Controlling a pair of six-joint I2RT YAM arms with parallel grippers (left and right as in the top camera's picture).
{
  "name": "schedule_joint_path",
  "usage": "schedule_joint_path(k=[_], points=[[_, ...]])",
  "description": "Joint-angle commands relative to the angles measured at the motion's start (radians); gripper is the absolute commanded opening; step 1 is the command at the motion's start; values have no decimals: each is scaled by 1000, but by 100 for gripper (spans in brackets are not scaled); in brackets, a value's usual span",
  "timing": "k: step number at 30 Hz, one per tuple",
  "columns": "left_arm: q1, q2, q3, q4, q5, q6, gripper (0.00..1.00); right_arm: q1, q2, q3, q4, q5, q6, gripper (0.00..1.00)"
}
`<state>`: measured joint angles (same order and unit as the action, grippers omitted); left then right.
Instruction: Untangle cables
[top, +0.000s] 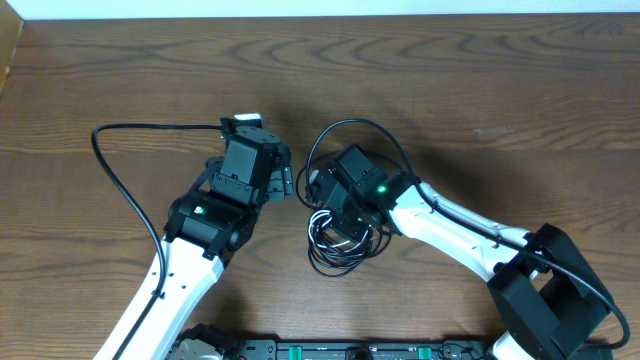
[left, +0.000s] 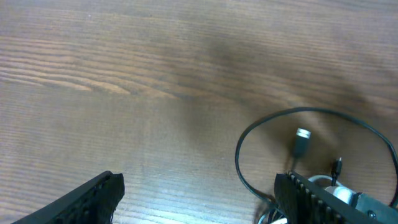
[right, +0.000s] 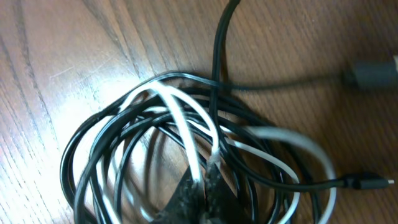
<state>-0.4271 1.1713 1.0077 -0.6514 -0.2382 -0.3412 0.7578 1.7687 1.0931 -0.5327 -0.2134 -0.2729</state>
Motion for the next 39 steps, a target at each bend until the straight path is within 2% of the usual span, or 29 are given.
schedule_joint_path(k=[1,7,11,18,25,30,35,37,39], points=[[5,-5,15,-18,-2,-12,82,0,2,5,2,6,84,1],[5,-5,15,-38,-2,-12,82,-44,-118,68,-18,196,247,1],[5,-4,15,-48,-2,-12,82,-118,-293,194,-43,290,250,1],[5,-4,15,-48,-1,-12,82,-304,-554,432,-16,297,260,1],[5,-3,14,-48,3,-12,82,-416,-703,483,-9,344,284,1],[5,-2,14,-52,16,-12,82,-461,-723,483,-54,658,352,1],[5,-2,14,-59,18,-12,82,-525,-694,483,-142,1168,575,1],[5,-2,14,-69,18,-12,82,-577,-683,483,-101,1328,611,1],[5,-2,14,-77,18,-12,82,-636,-679,483,-22,1385,609,1]])
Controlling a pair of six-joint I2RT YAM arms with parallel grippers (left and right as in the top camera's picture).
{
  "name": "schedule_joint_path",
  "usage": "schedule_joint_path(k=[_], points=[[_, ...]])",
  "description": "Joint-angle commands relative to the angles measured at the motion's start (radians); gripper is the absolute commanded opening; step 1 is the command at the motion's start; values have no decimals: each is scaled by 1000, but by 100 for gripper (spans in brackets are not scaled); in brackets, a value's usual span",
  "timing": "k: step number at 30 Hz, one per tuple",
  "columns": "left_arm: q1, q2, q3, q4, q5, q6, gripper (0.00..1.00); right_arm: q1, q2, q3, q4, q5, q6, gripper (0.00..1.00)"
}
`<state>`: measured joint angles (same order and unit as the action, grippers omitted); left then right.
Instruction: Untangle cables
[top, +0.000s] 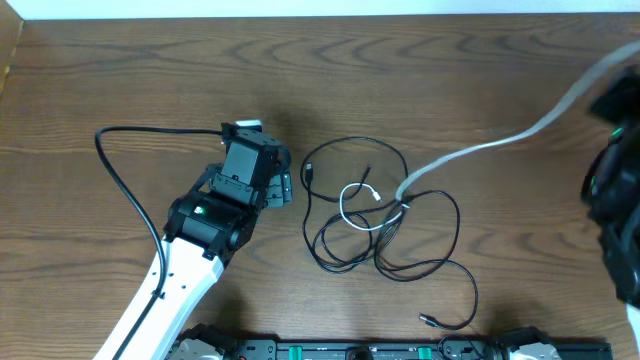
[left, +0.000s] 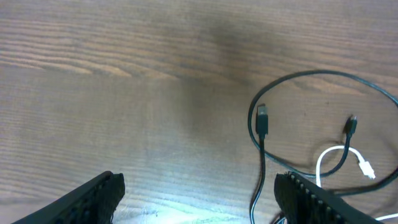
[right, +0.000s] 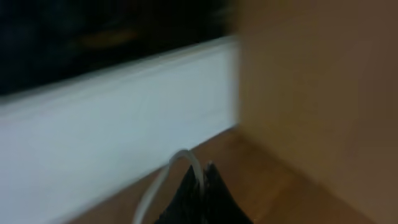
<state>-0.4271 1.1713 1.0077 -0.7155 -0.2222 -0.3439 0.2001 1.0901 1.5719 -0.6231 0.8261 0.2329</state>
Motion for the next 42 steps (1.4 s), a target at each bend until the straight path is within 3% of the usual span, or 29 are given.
schedule_joint_path(k=[1,3,5,8,11,17,19,21,24,29,36,42], points=[[5,-2,14,-13,2,-9,82,-112,-1,5,117,344,103,1],[5,-2,14,-12,2,-9,82,-166,-13,5,201,272,103,1],[5,-2,14,-8,2,-10,82,-208,-32,5,273,68,97,1],[5,-2,14,-6,5,-10,82,-268,-60,5,435,-499,78,1],[5,-2,14,-10,5,-9,82,-294,-58,5,677,-859,198,1],[5,-2,14,-21,5,-9,82,-299,2,43,1173,-1125,695,1],[5,-2,14,-21,5,-9,82,-299,29,65,1254,-1215,749,1],[5,-2,14,-18,5,-9,82,-298,49,79,1250,-1318,703,1],[5,-2,14,-13,5,-10,82,-298,104,85,989,-1511,479,1],[5,-2,14,-13,15,-9,82,-298,224,85,478,-1537,139,1],[5,-2,14,-13,31,-9,82,-297,438,85,40,-1542,-63,1],[5,-2,14,-13,31,-9,82,-267,616,85,-307,-1482,-126,1]])
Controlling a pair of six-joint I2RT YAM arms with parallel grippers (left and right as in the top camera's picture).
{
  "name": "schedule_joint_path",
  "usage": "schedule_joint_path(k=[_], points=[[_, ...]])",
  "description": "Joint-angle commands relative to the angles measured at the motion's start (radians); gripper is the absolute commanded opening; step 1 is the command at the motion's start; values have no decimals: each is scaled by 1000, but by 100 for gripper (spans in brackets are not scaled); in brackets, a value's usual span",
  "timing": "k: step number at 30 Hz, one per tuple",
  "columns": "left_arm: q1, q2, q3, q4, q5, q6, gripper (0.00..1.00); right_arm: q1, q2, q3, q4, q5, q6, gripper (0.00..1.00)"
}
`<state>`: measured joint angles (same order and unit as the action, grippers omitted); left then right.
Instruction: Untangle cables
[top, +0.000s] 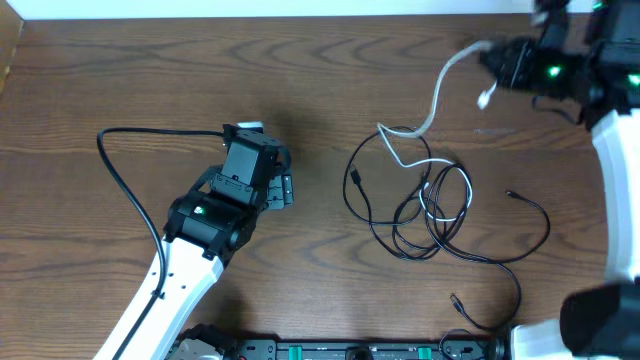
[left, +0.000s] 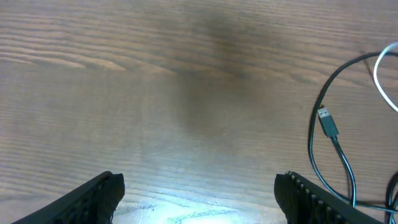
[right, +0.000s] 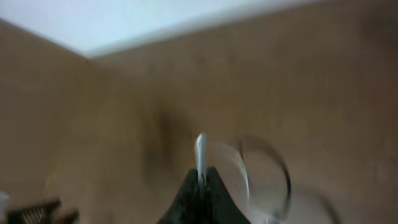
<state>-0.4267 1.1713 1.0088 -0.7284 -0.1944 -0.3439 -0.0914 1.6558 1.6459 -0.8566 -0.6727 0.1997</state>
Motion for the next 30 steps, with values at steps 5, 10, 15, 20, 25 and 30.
schedule_joint_path(k=[5,10,15,20,25,30], points=[[5,-2,13,0,3,-9,82,88,176,11,-269,32,-238,1],[5,-2,13,0,3,-9,82,164,280,10,-333,249,-386,5],[5,-2,13,0,3,-9,82,225,346,10,-283,422,-465,10],[5,-2,13,0,3,-9,83,257,359,9,-209,431,-530,31],[5,-2,13,0,3,-9,83,277,359,-8,-214,436,-530,57],[5,-2,13,0,4,-9,83,278,359,-74,-212,443,-597,65]])
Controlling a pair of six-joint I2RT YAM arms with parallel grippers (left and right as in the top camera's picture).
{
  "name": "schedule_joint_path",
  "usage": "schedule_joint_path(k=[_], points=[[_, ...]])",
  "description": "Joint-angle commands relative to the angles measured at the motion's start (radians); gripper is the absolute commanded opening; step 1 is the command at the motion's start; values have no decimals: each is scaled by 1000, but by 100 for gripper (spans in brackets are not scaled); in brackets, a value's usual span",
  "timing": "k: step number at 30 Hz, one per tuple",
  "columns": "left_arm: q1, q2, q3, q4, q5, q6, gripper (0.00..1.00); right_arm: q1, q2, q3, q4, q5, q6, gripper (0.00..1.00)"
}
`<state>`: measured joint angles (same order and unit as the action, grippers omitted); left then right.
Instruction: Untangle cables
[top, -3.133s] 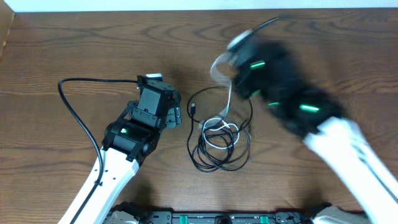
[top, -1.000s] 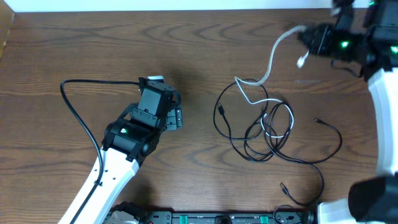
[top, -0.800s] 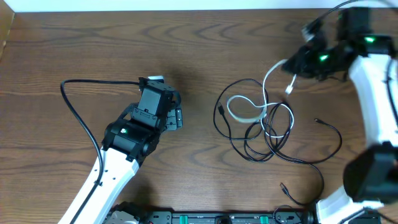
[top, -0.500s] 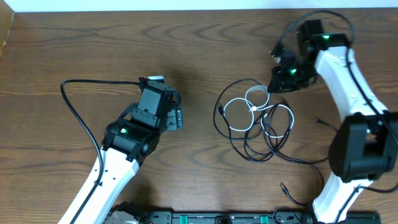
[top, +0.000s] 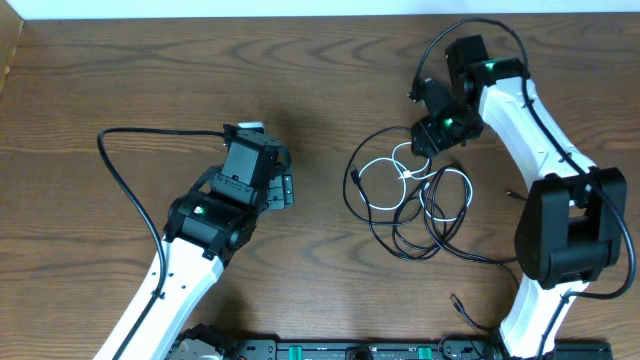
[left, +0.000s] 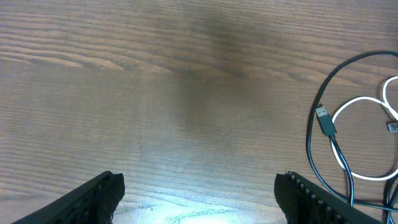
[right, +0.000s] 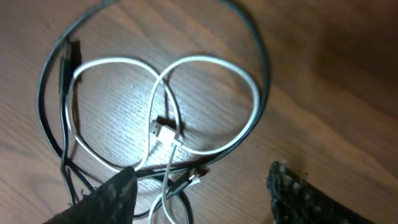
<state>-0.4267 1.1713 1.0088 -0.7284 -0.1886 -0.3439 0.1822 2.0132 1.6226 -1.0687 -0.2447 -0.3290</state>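
Note:
A loose tangle of black cables (top: 425, 215) lies right of the table's middle, with a white cable (top: 385, 178) in two loops at its upper left. My right gripper (top: 422, 138) hovers open just above those loops. In the right wrist view the white cable (right: 205, 62) crosses itself and its white plug (right: 165, 132) lies between the open fingers (right: 109, 198). My left gripper (top: 284, 190) stands open to the left, well apart from the pile. Its view shows a black USB plug (left: 324, 118) and the white cable (left: 364, 107).
Two free black cable ends trail out, one to the right (top: 512, 196) and one near the front edge (top: 455, 300). A black lead (top: 118, 175) curves from the left arm across the left side. The wooden table's (top: 150, 70) far edge meets a white wall.
My right gripper was shut on the white cable, held up at the far right. It is now open and low over the pile, and the white cable lies in loops on the table. The left arm has not moved.
First my right gripper was shut on the white cable in a tight coil near the table's middle. Then it was off to the right with the cable stretched out, the coil loosened. Later it held the white end at the far right. Now the cable lies released.

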Motion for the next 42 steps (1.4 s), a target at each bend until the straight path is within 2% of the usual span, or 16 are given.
schedule_joint_path(k=[1,16,19,21,27,33,42], points=[[5,-2,13,0,-2,-9,83,8,2,-67,7,15,-81,66],[5,-2,13,0,-2,-5,83,39,2,-173,36,-1,-44,67],[5,-2,13,0,-2,-5,83,42,2,-174,37,0,-25,33],[5,-2,13,0,-2,-5,83,42,2,-174,37,-1,-22,20],[5,-2,13,0,-2,-5,83,42,2,-174,37,-1,12,24],[5,-2,13,0,-2,-6,83,42,2,-180,37,-1,14,35],[5,-2,13,4,-2,-6,83,43,2,-244,106,-1,14,37]])
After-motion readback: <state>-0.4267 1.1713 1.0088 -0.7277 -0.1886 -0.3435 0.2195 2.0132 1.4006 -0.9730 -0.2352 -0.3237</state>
